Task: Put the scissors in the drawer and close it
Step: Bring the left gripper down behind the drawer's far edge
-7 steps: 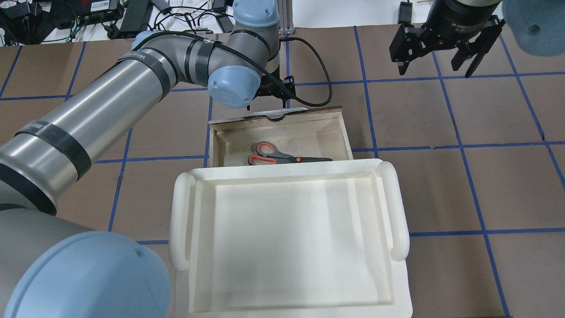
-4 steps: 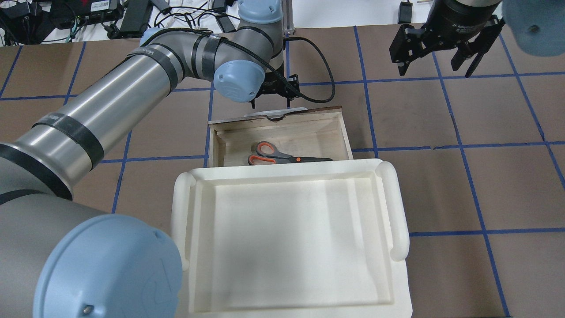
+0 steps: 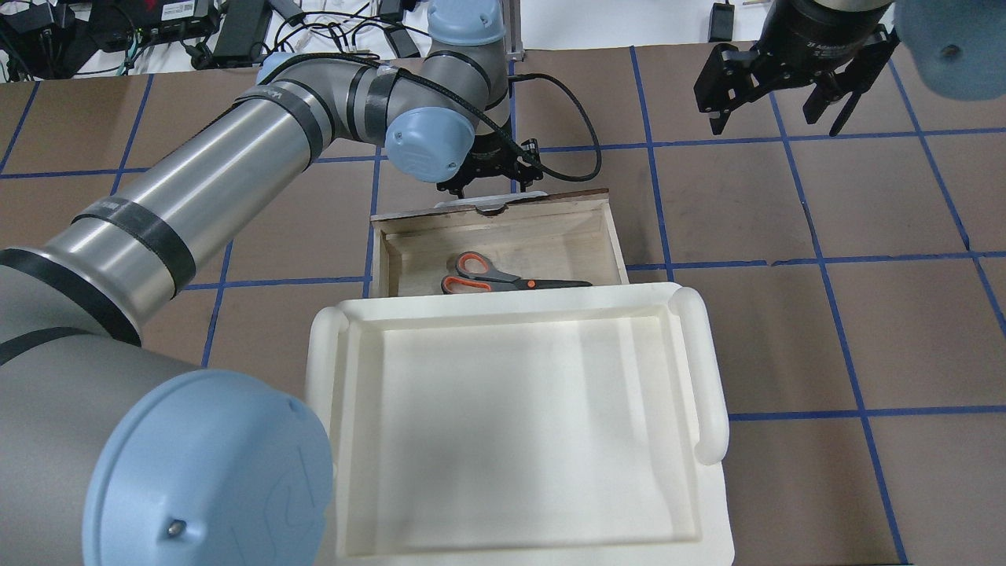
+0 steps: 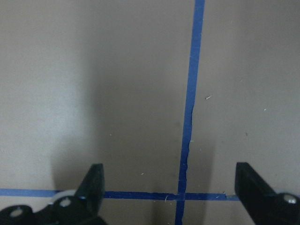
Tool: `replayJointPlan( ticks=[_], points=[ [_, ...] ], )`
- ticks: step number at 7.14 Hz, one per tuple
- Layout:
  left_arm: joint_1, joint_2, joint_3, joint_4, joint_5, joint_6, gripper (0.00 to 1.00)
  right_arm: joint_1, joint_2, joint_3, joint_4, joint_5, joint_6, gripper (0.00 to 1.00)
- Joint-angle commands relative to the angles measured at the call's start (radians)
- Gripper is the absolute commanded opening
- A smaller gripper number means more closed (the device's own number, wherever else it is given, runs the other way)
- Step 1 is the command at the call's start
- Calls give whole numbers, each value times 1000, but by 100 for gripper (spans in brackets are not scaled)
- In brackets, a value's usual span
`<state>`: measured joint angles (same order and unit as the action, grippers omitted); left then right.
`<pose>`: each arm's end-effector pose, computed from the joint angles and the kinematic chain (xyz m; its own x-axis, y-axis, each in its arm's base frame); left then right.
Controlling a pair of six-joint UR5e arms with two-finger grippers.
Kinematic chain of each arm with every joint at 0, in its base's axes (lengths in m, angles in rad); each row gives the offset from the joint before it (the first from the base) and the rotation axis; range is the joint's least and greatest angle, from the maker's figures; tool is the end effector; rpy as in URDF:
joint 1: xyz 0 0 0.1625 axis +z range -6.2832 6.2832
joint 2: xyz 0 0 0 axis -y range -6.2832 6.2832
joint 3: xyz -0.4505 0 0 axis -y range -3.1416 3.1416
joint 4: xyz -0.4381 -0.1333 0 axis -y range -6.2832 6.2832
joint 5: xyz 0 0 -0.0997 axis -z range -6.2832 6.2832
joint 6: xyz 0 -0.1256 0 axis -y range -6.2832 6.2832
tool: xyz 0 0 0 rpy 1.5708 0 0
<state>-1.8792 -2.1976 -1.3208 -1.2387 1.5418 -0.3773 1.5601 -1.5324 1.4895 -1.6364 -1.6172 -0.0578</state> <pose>-0.3629 -0.6879 0.2363 -0.9975 -0.0698 0.0105 -0.0691 0.9962 0.0522 0.1214 -0.5690 0.5175 -0.9978 -0.0417 0.0523 -0.0471 0.9933 -0.1054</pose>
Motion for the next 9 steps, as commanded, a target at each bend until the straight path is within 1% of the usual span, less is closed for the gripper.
replayJointPlan(
  ticks=[1,2,3,7,8,9],
  points=[
    [0,16,0,-72,-8,-5,100,0,0,0,-2,-1,-1,100],
    [-6,28,0,-115,-12,-14,100,0,0,0,1,-1,-1,100],
    [-11,44,-1,-125,-46,-52,100,0,0,0,0,-1,-1,100],
    [-43,97,-20,-333,-84,-55,100,0,0,0,0,0,-1,100],
    [-43,108,-34,-397,-89,-54,100,0,1,0,0,0,-1,100],
    [-43,123,-73,-422,-101,-52,100,0,0,0,0,0,-1,100]
  ],
)
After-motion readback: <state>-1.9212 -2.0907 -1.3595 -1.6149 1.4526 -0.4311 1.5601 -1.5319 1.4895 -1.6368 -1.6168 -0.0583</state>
